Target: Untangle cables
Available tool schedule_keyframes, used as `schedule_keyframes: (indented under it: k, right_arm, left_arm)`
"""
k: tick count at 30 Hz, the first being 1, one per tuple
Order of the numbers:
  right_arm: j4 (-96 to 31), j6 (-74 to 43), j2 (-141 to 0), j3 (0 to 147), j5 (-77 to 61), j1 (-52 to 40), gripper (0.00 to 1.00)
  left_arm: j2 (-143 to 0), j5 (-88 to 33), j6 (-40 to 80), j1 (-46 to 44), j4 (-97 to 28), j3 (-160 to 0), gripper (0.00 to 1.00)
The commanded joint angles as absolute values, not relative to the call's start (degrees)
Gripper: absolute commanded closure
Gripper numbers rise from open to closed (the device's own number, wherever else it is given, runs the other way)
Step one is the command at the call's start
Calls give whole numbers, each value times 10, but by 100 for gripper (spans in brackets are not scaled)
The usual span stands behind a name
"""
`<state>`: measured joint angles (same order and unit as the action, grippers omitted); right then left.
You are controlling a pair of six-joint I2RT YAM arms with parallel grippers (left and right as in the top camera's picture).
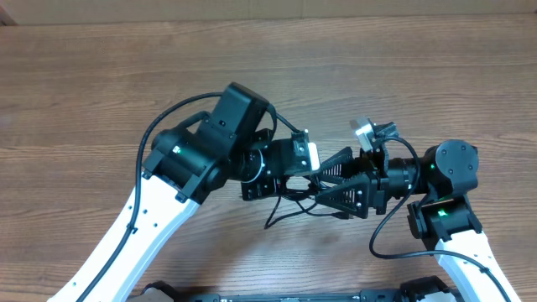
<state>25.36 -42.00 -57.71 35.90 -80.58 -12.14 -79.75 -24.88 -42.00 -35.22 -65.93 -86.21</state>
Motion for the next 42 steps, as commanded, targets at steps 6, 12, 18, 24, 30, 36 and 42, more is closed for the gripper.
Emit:
schedule_keyframes:
  k: [6, 12, 18, 24, 30, 36, 42]
  right_arm:
    - [248, -422, -587, 367, -806, -131, 36]
    - [247, -422, -588, 367, -806, -132, 49]
    - [248, -420, -588, 367, -806, -132, 93]
    - [248, -420, -587, 367, -822, -131, 96]
    - [248, -420, -587, 367, -830, -131, 96]
    - [248, -420, -587, 367, -830, -131, 96]
    - [248, -420, -587, 367, -829, -131, 96]
  left_arm:
    - [-794, -271, -376, -354, -634, -865, 96]
    - [-794, -276, -358, -354, -610, -865, 96]
    - [-794, -281, -358, -354, -608, -865, 96]
    - [-794, -278, -355, -352, -613, -865, 96]
    - [-794, -251, -300, -324, -615, -865, 96]
    - [-794, -246, -249, -278, -619, -865, 96]
    - [-794, -251, -218, -239, -630, -865, 96]
